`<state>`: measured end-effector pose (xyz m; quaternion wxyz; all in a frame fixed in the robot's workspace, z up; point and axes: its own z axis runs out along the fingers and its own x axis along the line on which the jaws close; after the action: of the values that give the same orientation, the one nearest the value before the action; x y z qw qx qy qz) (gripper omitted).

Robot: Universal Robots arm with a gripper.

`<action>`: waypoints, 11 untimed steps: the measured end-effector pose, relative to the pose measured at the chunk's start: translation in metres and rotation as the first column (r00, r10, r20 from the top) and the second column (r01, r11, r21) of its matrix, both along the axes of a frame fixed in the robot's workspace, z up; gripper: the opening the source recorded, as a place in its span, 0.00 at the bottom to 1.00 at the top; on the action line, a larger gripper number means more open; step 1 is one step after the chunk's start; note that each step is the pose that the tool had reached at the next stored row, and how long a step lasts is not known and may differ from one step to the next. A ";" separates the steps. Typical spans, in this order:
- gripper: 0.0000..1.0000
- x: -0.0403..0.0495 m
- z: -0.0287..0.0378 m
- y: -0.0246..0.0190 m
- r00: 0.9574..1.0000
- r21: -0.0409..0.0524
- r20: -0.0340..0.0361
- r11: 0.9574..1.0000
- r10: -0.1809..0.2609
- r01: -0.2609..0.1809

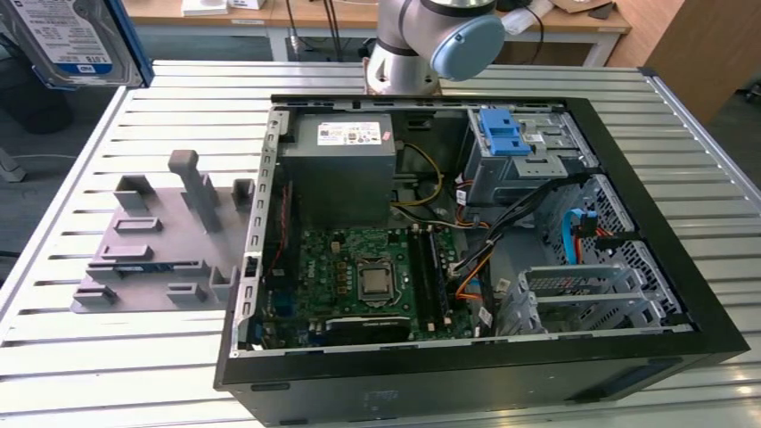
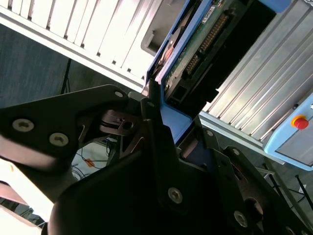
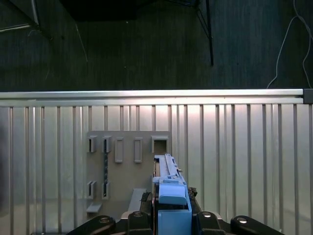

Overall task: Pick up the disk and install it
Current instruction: 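Pick up the disk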

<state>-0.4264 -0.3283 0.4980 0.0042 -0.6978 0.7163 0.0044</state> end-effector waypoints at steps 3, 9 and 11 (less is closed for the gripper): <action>0.36 0.0000 0.0000 0.0000 1.000 0.000 0.000 1.000 0.000 0.000; 0.36 0.0045 0.0001 0.0000 1.000 0.000 0.000 1.000 0.000 0.000; 0.36 0.0070 0.0001 0.0000 1.000 0.000 0.000 1.000 0.000 0.000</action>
<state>-0.4193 -0.3283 0.4981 0.0042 -0.6978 0.7163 0.0044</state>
